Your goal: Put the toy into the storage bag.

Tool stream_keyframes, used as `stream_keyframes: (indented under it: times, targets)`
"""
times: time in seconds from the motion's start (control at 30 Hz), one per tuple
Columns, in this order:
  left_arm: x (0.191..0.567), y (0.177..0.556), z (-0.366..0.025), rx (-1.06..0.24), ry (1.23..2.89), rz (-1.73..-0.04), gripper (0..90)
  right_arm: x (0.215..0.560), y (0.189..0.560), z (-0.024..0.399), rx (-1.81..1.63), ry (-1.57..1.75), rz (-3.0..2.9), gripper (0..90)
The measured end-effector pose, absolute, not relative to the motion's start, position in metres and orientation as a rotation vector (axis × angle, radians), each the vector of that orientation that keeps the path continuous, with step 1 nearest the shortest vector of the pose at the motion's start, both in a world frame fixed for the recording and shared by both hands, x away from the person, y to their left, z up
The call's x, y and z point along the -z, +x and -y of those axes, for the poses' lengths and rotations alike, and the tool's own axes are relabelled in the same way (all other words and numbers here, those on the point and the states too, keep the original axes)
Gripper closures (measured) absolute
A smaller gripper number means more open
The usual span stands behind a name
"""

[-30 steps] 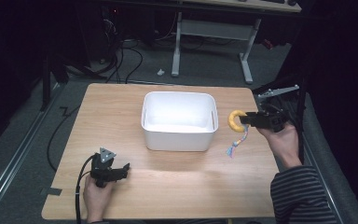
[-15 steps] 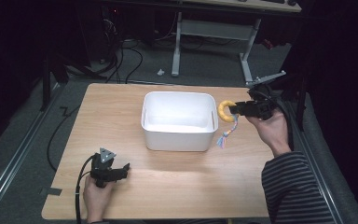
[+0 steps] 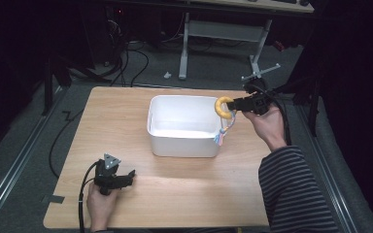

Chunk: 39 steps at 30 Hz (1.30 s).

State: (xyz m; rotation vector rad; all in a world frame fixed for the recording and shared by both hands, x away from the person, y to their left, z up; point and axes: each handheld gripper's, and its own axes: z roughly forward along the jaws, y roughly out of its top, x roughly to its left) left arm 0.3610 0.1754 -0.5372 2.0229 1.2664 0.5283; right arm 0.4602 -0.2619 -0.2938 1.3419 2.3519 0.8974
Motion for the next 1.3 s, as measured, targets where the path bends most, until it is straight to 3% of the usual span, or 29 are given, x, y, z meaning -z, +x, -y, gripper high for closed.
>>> stream_keyframes:
  times: [0.8, 1.3]
  targets:
    - [0.537, 0.361, -0.175, -0.528, 2.023, -1.266, 15.5, 0.291, 0.488, 0.222, -0.855, 1.334, -2.330, 68.1]
    - [0.537, 0.361, -0.176, -0.528, 2.023, -1.267, 15.6, 0.315, 0.504, 0.195, -0.774, 1.320, -2.357, 68.0]
